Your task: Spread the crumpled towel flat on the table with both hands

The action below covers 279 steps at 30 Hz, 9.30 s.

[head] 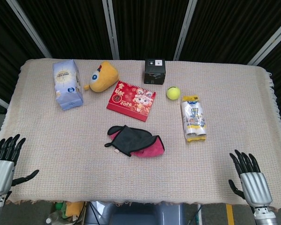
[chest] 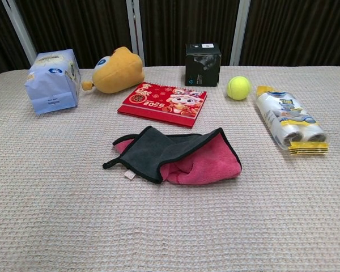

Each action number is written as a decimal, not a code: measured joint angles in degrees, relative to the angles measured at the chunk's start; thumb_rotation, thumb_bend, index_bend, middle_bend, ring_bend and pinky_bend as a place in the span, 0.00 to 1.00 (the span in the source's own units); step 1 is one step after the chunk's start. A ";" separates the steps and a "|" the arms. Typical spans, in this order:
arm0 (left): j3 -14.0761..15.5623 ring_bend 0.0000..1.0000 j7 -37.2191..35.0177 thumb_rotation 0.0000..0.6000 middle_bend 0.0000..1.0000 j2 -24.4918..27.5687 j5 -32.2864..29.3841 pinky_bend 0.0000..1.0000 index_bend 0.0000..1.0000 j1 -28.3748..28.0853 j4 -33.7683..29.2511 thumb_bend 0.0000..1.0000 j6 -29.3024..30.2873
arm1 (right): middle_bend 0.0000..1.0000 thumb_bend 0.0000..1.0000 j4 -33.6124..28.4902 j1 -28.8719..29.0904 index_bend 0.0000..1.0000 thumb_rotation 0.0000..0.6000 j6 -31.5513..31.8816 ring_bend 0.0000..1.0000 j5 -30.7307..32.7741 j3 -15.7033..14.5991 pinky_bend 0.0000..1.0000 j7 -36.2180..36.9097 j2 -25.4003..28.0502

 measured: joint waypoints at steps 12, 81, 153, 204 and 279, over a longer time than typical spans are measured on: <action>-0.97 0.00 0.51 1.00 0.00 -1.00 -1.52 0.00 0.00 -0.24 1.70 0.00 -0.46 | 0.80 0.39 4.85 2.90 0.09 1.00 4.89 0.89 -6.81 2.70 0.92 1.37 -2.93; -1.64 0.00 1.89 1.00 0.00 -2.03 -4.79 0.00 0.00 -2.66 2.96 0.00 -4.86 | 1.00 0.39 16.07 29.65 0.38 1.00 -15.28 1.00 3.14 11.36 1.00 -17.25 -33.08; -3.24 0.00 5.26 1.00 0.01 -6.40 -5.48 0.00 0.22 -12.10 -0.42 0.26 -17.17 | 1.00 0.61 -4.41 33.58 0.74 1.00 -13.80 1.00 9.59 16.33 1.00 -35.21 -28.25; -8.64 0.00 18.42 1.00 0.03 -33.05 -12.76 0.00 0.18 -27.59 14.35 0.20 -26.01 | 1.00 0.65 -9.26 37.42 0.76 1.00 -8.62 1.00 15.80 19.99 1.00 -40.66 -31.64; -9.89 0.00 16.51 1.00 0.12 -32.40 -12.07 0.00 0.67 -30.89 17.69 0.61 -20.31 | 1.00 0.65 -9.21 32.51 0.76 1.00 -6.32 1.00 14.92 14.76 1.00 -33.65 -25.01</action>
